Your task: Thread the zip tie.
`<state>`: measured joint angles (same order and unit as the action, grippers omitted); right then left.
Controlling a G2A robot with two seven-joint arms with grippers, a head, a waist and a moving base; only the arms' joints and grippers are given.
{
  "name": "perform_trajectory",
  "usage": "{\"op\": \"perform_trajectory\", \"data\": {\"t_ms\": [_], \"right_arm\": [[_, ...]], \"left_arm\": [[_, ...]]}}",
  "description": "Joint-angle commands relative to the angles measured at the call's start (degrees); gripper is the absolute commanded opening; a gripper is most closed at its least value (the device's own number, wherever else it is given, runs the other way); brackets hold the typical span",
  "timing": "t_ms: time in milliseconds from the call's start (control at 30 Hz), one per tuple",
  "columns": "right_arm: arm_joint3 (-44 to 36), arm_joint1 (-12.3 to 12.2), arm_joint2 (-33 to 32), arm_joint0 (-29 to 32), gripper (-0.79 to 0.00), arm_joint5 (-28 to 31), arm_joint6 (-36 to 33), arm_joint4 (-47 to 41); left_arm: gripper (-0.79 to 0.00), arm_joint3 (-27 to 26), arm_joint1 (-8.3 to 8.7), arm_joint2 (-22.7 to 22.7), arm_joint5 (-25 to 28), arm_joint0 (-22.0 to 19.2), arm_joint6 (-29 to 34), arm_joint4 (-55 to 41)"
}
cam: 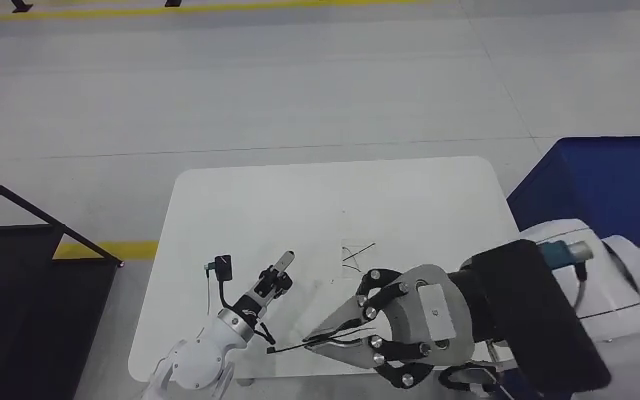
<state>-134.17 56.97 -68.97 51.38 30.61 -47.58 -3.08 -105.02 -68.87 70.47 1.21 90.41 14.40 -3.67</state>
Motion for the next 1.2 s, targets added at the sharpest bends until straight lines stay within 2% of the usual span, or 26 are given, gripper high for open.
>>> {"op": "perform_trajectory", "data": {"t_ms": [0,100,167,333,433,533,633,800,867,967,1167], "right_arm": [[2.02,-0.05,2.56,-1.10,-0.785,-6.14,-4.98,-8.23],[6.13,0.26,4.96,-5.96,-0.785,-14.51,-12.27,-28.52],[7.17,0.33,5.35,-8.10,-0.785,-21.26,-15.62,-37.23],[8.93,0.61,5.12,-9.33,-0.785,-34.73,-17.42,-56.10],[10.27,0.82,3.82,-9.48,-0.785,-38.86,-16.00,-64.63],[11.60,1.32,3.74,-8.42,-0.785,-40.42,-13.90,-74.52],[12.98,1.78,4.42,-7.26,-0.785,-41.35,-11.78,-80.05],[14.10,2.44,6.56,-5.91,-0.785,-41.74,-10.84,-80.99],[13.84,2.64,7.01,-6.30,-0.785,-40.97,-10.78,-77.91],[12.19,2.72,6.26,-8.32,-0.785,-34.19,-12.62,-63.42],[8.44,3.03,4.25,-8.13,-0.785,-19.35,-12.34,-45.24]], "left_arm": [[0.000,0.00,0.00,0.00,0.00,0.00,0.00,0.00],[0.000,0.00,0.00,0.00,0.00,0.00,0.00,0.00],[0.000,0.00,0.00,0.00,0.00,0.00,0.00,0.00],[0.000,0.00,0.00,0.00,0.00,0.00,0.00,0.00],[0.000,0.00,0.00,0.00,0.00,0.00,0.00,0.00],[0.000,0.00,0.00,0.00,0.00,0.00,0.00,0.00],[0.000,0.00,0.00,0.00,0.00,0.00,0.00,0.00],[0.000,0.00,0.00,0.00,0.00,0.00,0.00,0.00],[0.000,0.00,0.00,0.00,0.00,0.00,0.00,0.00],[0.000,0.00,0.00,0.00,0.00,0.00,0.00,0.00],[0.000,0.00,0.00,0.00,0.00,0.00,0.00,0.00]]}}
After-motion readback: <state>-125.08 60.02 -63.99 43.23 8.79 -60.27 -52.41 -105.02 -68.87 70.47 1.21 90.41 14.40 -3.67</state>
